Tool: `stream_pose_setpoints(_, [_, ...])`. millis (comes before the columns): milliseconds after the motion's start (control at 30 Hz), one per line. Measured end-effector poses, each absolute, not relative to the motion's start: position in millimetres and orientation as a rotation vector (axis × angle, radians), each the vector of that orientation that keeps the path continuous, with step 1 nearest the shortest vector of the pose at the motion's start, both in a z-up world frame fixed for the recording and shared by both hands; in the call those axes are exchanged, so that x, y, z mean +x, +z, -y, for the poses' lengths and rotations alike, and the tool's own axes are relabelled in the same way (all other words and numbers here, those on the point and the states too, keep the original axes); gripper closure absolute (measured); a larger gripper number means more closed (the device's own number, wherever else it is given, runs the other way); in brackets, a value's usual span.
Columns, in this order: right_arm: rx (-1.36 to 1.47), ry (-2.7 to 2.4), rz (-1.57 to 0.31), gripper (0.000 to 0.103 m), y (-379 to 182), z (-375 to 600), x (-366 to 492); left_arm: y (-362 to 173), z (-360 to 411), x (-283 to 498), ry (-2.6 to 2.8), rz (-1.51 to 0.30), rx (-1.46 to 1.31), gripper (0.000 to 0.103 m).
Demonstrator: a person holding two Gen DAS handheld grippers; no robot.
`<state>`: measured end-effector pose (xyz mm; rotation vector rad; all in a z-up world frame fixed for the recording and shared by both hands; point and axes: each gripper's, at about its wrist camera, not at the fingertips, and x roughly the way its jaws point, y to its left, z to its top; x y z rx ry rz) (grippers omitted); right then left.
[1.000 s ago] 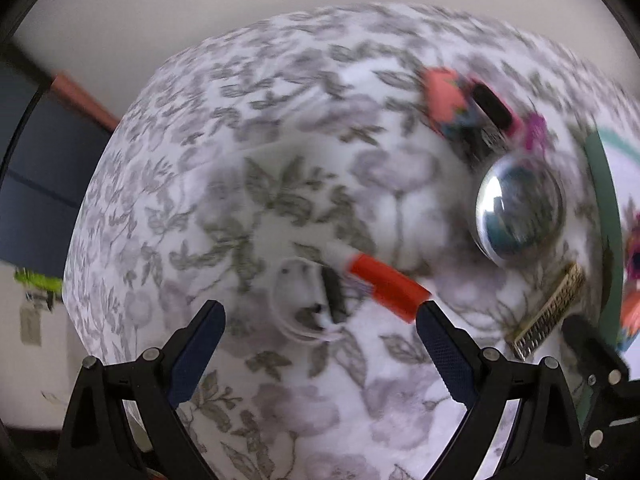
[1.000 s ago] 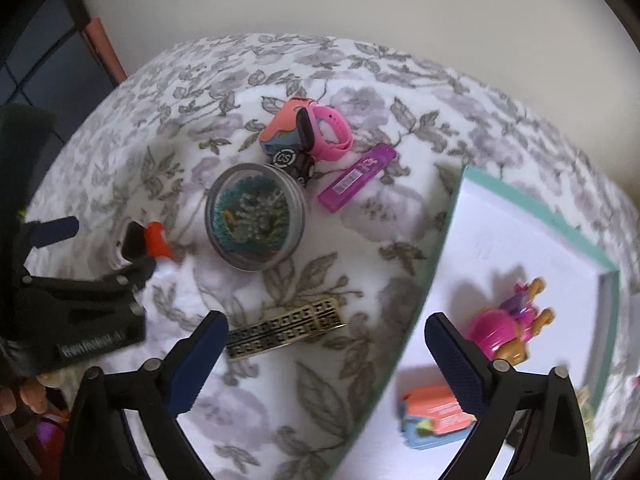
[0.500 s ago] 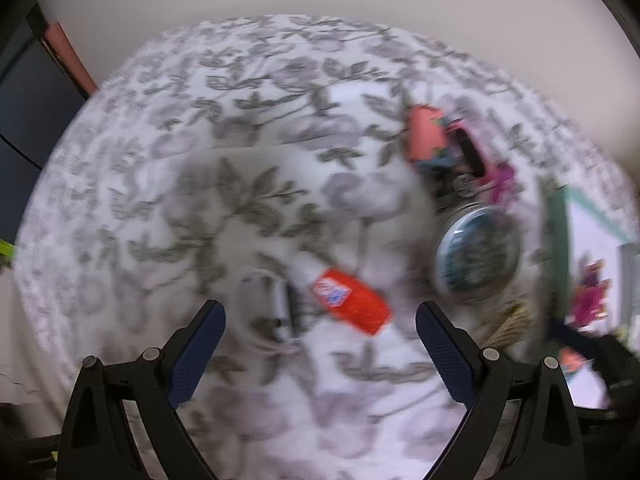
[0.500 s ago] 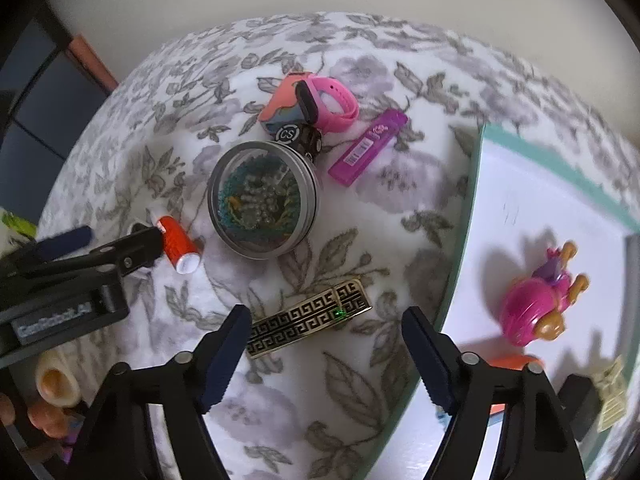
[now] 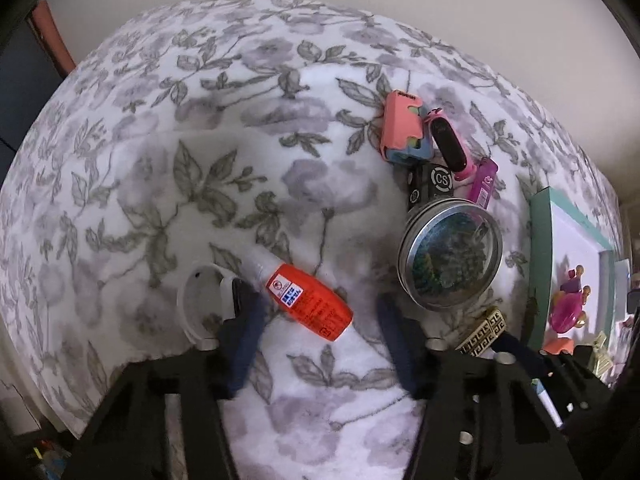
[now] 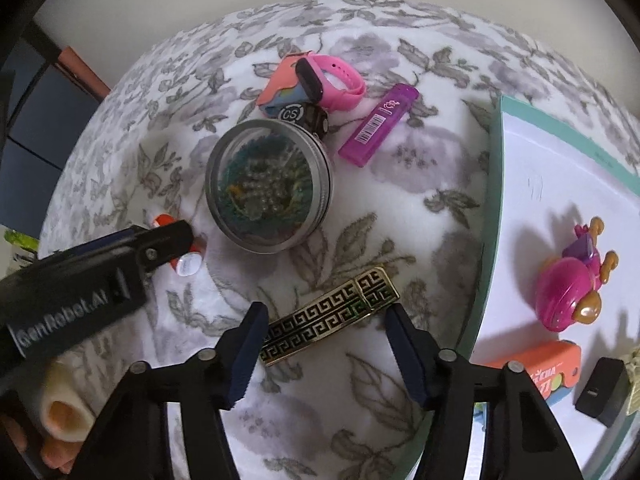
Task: Organize rigid objects
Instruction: 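Grasp the red glue bottle with the left tool while the right tool grasps the gold bar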
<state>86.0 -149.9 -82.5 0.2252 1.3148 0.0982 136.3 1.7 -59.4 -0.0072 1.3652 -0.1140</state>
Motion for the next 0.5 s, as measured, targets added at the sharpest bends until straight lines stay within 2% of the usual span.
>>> stream_pose_setpoints(67, [0.223, 0.098, -1.307, 0.040, -83, 149, 87, -57, -4, 138, -0.123, -1.354, -0.019, 0.050])
stream_pose_setpoints(133, [0.224, 0.097, -1.302, 0.041, -83, 149, 88, -55, -7, 139, -0.144, -1.354, -0.067, 0.056])
stream_pose_setpoints(233, [0.221, 0.103, -1.300, 0.041, -83, 150, 88, -56, -9, 140, -0.179, -1.372, -0.136, 0.057])
stream_pose_setpoints(367, [0.226, 0.107, -1.298, 0.042, -83, 151, 89, -70, -12, 141, -0.139, -1.410, -0.145, 0.071])
stream_pose_setpoints(467, [0.230, 0.101, -1.293, 0.043, -82, 153, 87, -74, -16, 142, -0.090, -1.399, -0.144, 0.071])
stream_pose_setpoints(500, [0.228, 0.098, -1.292, 0.046, -82, 153, 87, -75, -17, 141, -0.078, -1.392, -0.148, 0.071])
